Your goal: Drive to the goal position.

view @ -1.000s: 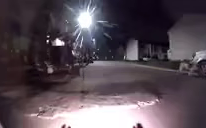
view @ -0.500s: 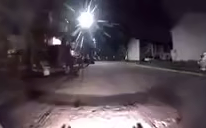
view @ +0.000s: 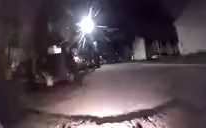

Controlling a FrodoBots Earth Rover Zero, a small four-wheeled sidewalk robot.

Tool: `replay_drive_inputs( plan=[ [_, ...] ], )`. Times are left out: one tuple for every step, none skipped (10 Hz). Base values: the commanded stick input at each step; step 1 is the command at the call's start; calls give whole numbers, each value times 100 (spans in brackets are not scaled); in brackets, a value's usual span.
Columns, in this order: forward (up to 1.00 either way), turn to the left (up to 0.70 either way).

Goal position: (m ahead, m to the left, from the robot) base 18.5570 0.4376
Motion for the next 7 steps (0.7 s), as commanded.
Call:
replay_drive_inputs(
  plan=[
    [85,0],
    [85,0],
    [85,0],
    [85,0],
    [85,0],
    [85,0],
    [85,0]
  ],
)
